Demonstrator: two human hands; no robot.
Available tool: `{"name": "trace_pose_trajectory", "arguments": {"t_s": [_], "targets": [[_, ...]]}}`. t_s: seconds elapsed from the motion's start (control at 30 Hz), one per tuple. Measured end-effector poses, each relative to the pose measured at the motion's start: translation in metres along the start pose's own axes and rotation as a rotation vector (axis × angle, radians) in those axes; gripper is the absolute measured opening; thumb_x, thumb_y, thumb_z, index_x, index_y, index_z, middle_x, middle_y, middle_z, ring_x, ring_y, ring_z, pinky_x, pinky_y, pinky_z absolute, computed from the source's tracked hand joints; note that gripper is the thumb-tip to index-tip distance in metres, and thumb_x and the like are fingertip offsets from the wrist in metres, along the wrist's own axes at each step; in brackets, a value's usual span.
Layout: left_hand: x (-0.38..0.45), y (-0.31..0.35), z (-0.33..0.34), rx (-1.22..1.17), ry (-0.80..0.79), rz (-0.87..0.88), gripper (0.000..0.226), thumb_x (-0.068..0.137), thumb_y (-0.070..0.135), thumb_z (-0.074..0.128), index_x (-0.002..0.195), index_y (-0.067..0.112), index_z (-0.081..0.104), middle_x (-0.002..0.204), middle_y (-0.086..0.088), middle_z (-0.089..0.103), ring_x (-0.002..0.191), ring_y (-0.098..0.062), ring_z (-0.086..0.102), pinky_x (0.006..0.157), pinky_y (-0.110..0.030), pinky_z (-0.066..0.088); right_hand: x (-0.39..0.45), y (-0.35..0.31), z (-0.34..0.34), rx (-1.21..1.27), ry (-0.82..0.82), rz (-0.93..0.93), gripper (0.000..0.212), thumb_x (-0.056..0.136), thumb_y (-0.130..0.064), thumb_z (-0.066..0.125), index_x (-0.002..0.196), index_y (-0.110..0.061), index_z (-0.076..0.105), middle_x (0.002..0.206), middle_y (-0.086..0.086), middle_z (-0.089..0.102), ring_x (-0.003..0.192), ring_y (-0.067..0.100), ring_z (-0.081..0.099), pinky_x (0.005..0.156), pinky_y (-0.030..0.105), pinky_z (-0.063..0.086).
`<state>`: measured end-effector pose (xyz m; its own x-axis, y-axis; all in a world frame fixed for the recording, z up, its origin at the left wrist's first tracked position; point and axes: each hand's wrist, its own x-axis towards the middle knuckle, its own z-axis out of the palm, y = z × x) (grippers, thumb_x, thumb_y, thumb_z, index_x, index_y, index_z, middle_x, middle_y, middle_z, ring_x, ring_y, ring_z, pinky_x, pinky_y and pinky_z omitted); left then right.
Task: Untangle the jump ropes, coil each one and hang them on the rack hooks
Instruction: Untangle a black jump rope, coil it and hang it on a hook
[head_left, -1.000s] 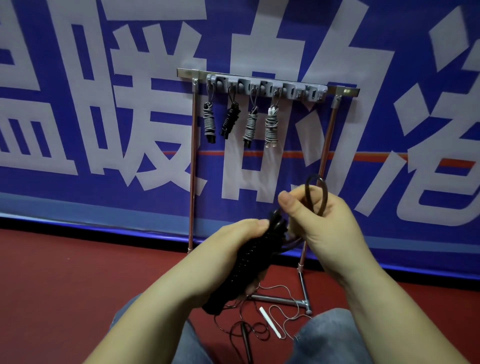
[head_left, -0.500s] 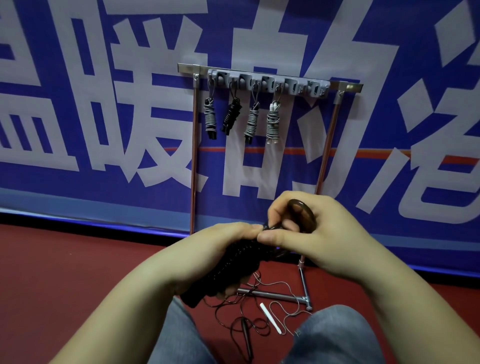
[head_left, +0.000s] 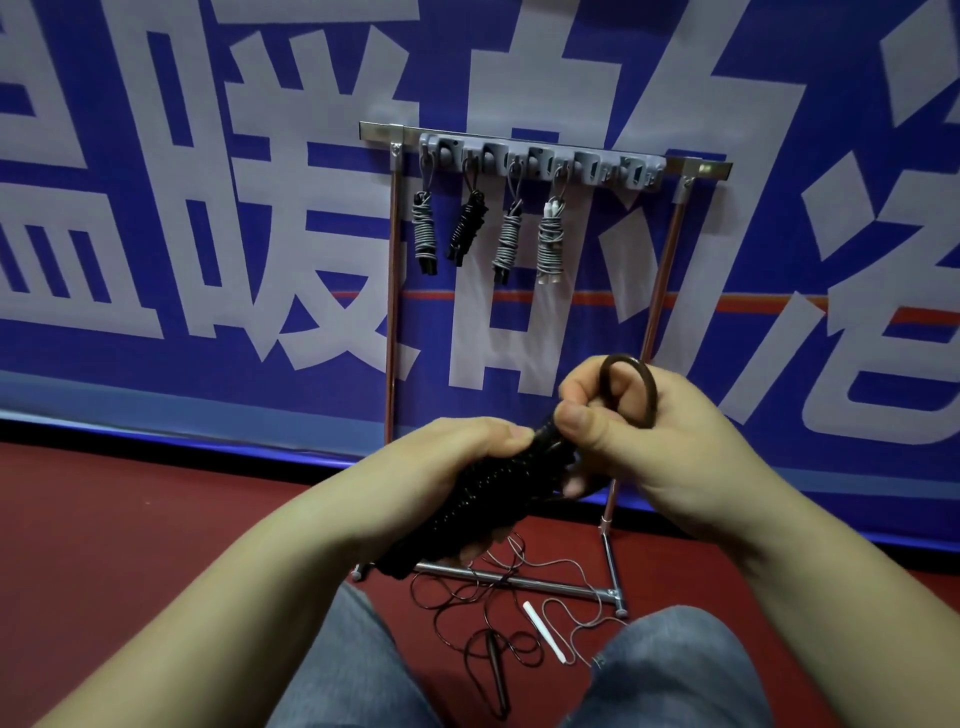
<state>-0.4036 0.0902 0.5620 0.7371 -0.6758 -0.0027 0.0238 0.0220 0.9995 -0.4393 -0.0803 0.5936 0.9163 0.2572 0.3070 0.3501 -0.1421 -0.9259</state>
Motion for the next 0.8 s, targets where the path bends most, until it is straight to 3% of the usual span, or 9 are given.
{"name": "trace_pose_trajectory", "arguments": {"t_s": [0.1,0.23,0.3,0.4,0.5,0.63,0.8], "targets": [[0.004,-0.01,0.001,-0.14,0.001,-0.001,0.043,0.062,0.038,0.059,0.084,0.004,0.07,0.049,-0.017,0.049,0.032,-0.021,0.043,0.036,-0.018,0.036,0.006,0.004,-0.001,0.101,0.111,0.008,0.025,0.072,-0.036,0.058,0.077,-0.011,0.057,0.052,0.0,0.037,0.045,0.007,0.037,0.045,0.021,0.04],[0.006,-0.022,0.013,-0.387,0.061,-0.007,0.049,0.071,0.041,0.045,0.082,0.003,0.073,0.047,-0.017,0.047,0.029,-0.019,0.042,0.034,-0.016,0.035,0.004,0.01,0.008,0.317,0.171,0.031,0.069,0.071,-0.065,0.029,0.104,-0.016,0.064,0.062,-0.003,0.036,0.048,0.006,0.023,0.045,0.018,0.026],[0.007,-0.023,0.017,-0.468,0.092,0.003,0.05,0.074,0.04,0.042,0.083,0.006,0.076,0.047,-0.016,0.047,0.029,-0.019,0.042,0.034,-0.015,0.037,0.0,0.012,0.015,0.319,0.206,0.019,0.064,0.076,-0.06,0.026,0.114,-0.023,0.062,0.066,-0.004,0.038,0.05,0.006,0.023,0.047,0.019,0.025],[0.011,-0.019,0.023,-0.486,0.148,0.008,0.048,0.082,0.037,0.04,0.094,0.001,0.07,0.044,-0.015,0.047,0.026,-0.019,0.042,0.031,-0.013,0.035,-0.003,0.014,0.022,-0.009,0.306,-0.069,0.051,0.08,-0.051,0.035,0.122,-0.031,0.056,0.06,-0.017,0.044,0.049,0.001,0.038,0.055,0.014,0.032],[0.014,-0.027,0.023,-0.395,0.243,0.042,0.059,0.065,0.051,0.058,0.095,0.001,0.068,0.049,-0.015,0.051,0.032,-0.021,0.044,0.038,-0.019,0.035,-0.004,0.02,0.029,-0.194,0.414,-0.234,0.043,0.081,-0.043,0.045,0.121,-0.031,0.055,0.058,-0.022,0.048,0.057,-0.004,0.051,0.065,0.008,0.04],[0.016,-0.039,0.022,-0.251,0.346,0.12,0.08,0.059,0.065,0.057,0.096,-0.005,0.065,0.055,-0.018,0.055,0.041,-0.025,0.048,0.045,-0.027,0.037,-0.002,0.028,0.034,-0.324,0.46,-0.37,0.034,0.09,-0.034,0.051,0.123,-0.028,0.052,0.073,-0.021,0.046,0.069,-0.004,0.051,0.067,0.006,0.039],[0.019,-0.043,0.021,-0.23,0.356,0.16,0.07,0.062,0.065,0.058,0.099,0.005,0.067,0.074,-0.025,0.059,0.056,-0.029,0.052,0.056,-0.038,0.038,-0.003,0.029,0.035,-0.387,0.446,-0.407,0.037,0.089,-0.024,0.048,0.126,-0.025,0.051,0.076,-0.017,0.045,0.071,-0.001,0.051,0.066,0.007,0.04]]}}
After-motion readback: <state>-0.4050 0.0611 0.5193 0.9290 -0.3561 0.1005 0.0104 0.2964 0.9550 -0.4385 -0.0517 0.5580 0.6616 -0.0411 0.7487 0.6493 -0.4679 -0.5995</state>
